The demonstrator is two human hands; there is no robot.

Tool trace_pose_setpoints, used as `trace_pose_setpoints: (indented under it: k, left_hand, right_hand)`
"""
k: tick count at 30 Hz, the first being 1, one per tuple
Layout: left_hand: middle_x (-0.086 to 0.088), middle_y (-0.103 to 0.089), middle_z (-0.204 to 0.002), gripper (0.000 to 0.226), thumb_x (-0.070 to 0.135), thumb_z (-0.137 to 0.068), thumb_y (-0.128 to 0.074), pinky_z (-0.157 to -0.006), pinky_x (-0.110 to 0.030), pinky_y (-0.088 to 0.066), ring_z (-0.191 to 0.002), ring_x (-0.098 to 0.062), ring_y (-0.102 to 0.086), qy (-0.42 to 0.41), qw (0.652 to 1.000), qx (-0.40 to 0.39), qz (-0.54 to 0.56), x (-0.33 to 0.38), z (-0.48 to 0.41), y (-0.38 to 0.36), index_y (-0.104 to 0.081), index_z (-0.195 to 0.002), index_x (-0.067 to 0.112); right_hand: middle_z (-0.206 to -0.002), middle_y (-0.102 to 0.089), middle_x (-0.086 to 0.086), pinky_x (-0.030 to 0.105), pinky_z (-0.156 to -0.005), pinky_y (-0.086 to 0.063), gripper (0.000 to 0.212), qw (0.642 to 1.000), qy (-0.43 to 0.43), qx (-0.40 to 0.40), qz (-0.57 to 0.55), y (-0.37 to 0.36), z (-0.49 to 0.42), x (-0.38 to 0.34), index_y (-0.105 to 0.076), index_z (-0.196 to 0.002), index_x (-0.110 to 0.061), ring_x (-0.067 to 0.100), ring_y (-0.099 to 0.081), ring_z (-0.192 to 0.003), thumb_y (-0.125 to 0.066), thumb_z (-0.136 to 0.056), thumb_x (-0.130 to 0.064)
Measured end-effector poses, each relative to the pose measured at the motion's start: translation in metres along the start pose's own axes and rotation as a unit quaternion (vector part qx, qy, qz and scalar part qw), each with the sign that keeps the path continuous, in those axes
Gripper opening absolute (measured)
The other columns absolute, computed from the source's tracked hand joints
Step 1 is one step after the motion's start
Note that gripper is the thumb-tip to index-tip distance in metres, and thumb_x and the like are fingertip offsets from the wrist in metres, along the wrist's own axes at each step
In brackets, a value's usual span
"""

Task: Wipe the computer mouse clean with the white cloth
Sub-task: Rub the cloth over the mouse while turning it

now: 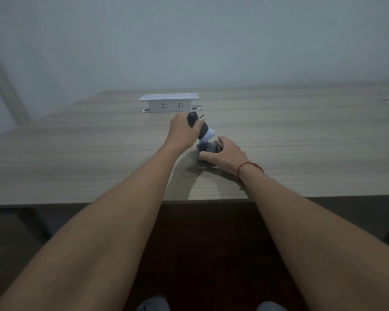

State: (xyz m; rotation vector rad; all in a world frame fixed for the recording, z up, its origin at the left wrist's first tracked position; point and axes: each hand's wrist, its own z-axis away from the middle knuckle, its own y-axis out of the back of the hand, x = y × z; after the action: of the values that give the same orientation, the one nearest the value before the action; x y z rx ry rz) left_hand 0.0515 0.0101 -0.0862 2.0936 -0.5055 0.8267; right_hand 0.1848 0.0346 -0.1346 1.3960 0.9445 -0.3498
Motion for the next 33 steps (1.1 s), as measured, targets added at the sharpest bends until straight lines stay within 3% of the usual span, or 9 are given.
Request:
trace_pose_setpoints:
  k: [5,7,9,13,19,22,26,29,33]
  left_hand:
    - [-0.018,-0.062,-0.103,0.024,0.025,-0.093,-0.059,-0.074,-0.03,-0.04,-0.098,-0.034,-0.059,0.043,0.996,-0.024,-0.072,-0.007,-0.006,-0.001,-0.06,-0.096,0.001]
    - [-0.016,-0.064,-0.096,0.025,0.025,-0.091,-0.061,-0.076,-0.031,-0.049,-0.094,-0.032,-0.062,0.037,0.999,-0.022,-0.01,-0.004,-0.009,-0.003,-0.059,-0.085,0.001]
    - [-0.02,-0.068,-0.095,0.027,0.025,-0.088,-0.065,-0.079,-0.042,-0.059,-0.092,-0.035,-0.067,0.057,0.996,-0.015,0.072,0.0,-0.009,-0.008,-0.065,-0.086,-0.002]
    - [-0.024,-0.066,-0.106,0.028,0.022,-0.088,-0.065,-0.081,-0.047,-0.059,-0.093,-0.039,-0.068,0.109,0.994,0.006,0.03,0.003,-0.01,-0.008,-0.065,-0.094,-0.005]
    - [-0.016,-0.068,-0.103,0.03,0.026,-0.084,-0.07,-0.078,-0.035,-0.058,-0.092,-0.03,-0.067,0.093,0.995,0.006,0.02,0.009,-0.009,-0.008,-0.068,-0.095,-0.002]
    - [-0.016,-0.069,-0.098,0.024,0.023,-0.083,-0.072,-0.078,-0.037,-0.059,-0.089,-0.03,-0.069,0.108,0.994,0.012,0.026,0.003,-0.011,-0.004,-0.066,-0.085,-0.001]
    - [-0.019,-0.071,-0.091,0.03,0.024,-0.079,-0.076,-0.076,-0.043,-0.061,-0.082,-0.033,-0.072,0.117,0.988,-0.044,0.087,0.003,-0.013,-0.003,-0.067,-0.084,-0.005]
    - [-0.015,-0.065,-0.082,0.025,0.021,-0.084,-0.07,-0.068,-0.032,-0.052,-0.076,-0.03,-0.064,0.07,0.997,-0.005,-0.014,0.002,-0.006,0.0,-0.06,-0.072,0.002]
    - [-0.012,-0.06,-0.079,0.024,0.022,-0.086,-0.067,-0.063,-0.028,-0.04,-0.072,-0.026,-0.054,0.041,0.997,0.04,-0.045,-0.016,0.012,0.004,-0.063,-0.078,0.0]
  right_hand:
    - [-0.111,-0.057,0.001,0.048,-0.093,-0.051,0.081,1.0,0.0,-0.004,-0.012,0.0,0.001,0.001,-0.048,-0.11,-0.024,0.025,-0.057,-0.103,-0.065,-0.047,-0.073]
    - [-0.107,-0.056,-0.002,0.047,-0.093,-0.05,0.08,1.0,0.0,-0.012,-0.002,-0.001,-0.001,0.001,-0.049,-0.111,-0.025,0.024,-0.057,-0.103,-0.063,-0.048,-0.074]
    - [-0.107,-0.059,-0.001,0.047,-0.094,-0.049,0.078,1.0,0.003,-0.012,0.012,-0.002,-0.002,0.0,-0.049,-0.107,-0.028,0.024,-0.058,-0.1,-0.058,-0.046,-0.076]
    - [-0.099,-0.06,-0.002,0.047,-0.091,-0.05,0.074,1.0,-0.001,0.0,0.025,-0.004,-0.003,0.001,-0.048,-0.094,-0.029,0.024,-0.058,-0.094,-0.057,-0.043,-0.082]
    - [-0.118,-0.059,-0.002,0.047,-0.096,-0.047,0.09,1.0,-0.012,0.0,0.018,-0.004,-0.003,0.001,-0.047,-0.111,-0.026,0.024,-0.056,-0.107,-0.06,-0.045,-0.085]
    - [-0.116,-0.06,-0.001,0.047,-0.093,-0.048,0.088,1.0,-0.012,0.0,0.016,-0.005,-0.004,0.002,-0.047,-0.106,-0.027,0.025,-0.056,-0.104,-0.06,-0.042,-0.087]
    - [-0.112,-0.062,-0.002,0.047,-0.097,-0.046,0.087,1.0,-0.006,-0.009,0.004,-0.005,-0.003,0.001,-0.048,-0.111,-0.03,0.022,-0.057,-0.104,-0.059,-0.044,-0.084]
    - [-0.115,-0.061,0.0,0.048,-0.095,-0.047,0.089,1.0,-0.01,-0.006,0.013,-0.005,-0.004,0.002,-0.047,-0.11,-0.026,0.026,-0.056,-0.106,-0.059,-0.044,-0.085]
    - [-0.134,-0.054,0.001,0.052,-0.104,-0.041,0.101,1.0,0.008,0.002,0.021,-0.005,-0.005,0.005,-0.039,-0.138,-0.027,0.029,-0.05,-0.122,-0.057,-0.055,-0.082]
